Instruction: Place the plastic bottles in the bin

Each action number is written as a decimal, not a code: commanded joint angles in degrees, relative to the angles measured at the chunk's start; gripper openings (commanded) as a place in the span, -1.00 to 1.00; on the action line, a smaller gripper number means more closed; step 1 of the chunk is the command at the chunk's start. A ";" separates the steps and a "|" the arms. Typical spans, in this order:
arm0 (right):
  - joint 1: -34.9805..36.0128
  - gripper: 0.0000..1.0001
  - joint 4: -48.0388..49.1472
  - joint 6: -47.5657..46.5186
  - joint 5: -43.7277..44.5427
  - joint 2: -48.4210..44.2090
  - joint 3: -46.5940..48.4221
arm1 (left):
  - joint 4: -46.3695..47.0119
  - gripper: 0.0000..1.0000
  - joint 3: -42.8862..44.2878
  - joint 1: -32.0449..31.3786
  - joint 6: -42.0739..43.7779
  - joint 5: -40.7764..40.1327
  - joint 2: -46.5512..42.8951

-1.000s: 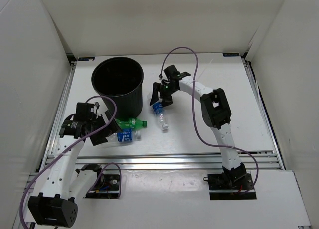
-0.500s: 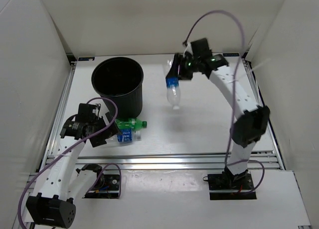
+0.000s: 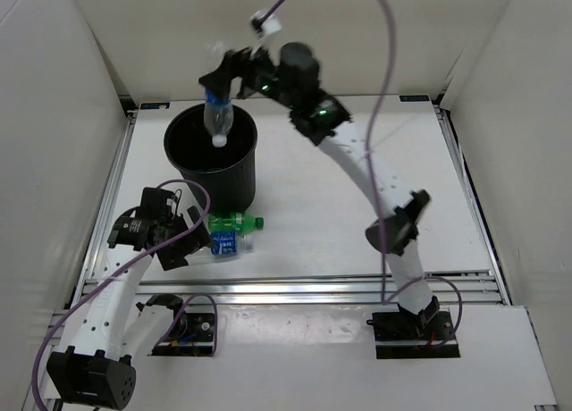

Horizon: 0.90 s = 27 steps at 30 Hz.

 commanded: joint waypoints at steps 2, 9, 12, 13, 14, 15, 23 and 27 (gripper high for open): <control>3.70 1.00 3.29 -11.64 7.66 6.11 1.14 | -3.40 1.00 2.16 -0.25 -0.66 -4.46 -0.28; 5.03 1.00 13.83 -14.65 22.52 -22.79 -14.67 | -0.43 1.00 1.63 0.36 -6.27 -5.17 -2.30; 4.41 1.00 -0.50 -14.99 23.05 -23.96 -9.70 | 5.37 1.00 -0.91 0.98 -8.11 -0.17 -2.30; 4.41 1.00 -4.32 -15.00 23.05 -23.35 -8.54 | 8.43 1.00 -1.88 1.51 -9.87 -0.16 -2.30; 5.02 1.00 -7.50 -14.39 23.05 -23.34 -8.53 | 9.60 1.00 -3.62 1.51 -11.45 -0.16 -1.51; 5.54 1.00 -9.44 -13.69 22.53 -24.74 -9.49 | 10.22 1.00 -4.43 2.21 -14.51 -0.16 -0.20; 6.08 1.00 -21.32 -8.41 19.89 -31.87 -15.22 | 16.54 1.00 -11.28 6.96 -28.59 -7.36 -0.18; 6.08 1.00 -23.44 -9.45 18.48 -33.18 -14.07 | 20.76 1.00 -13.39 6.96 -34.66 -10.18 -0.80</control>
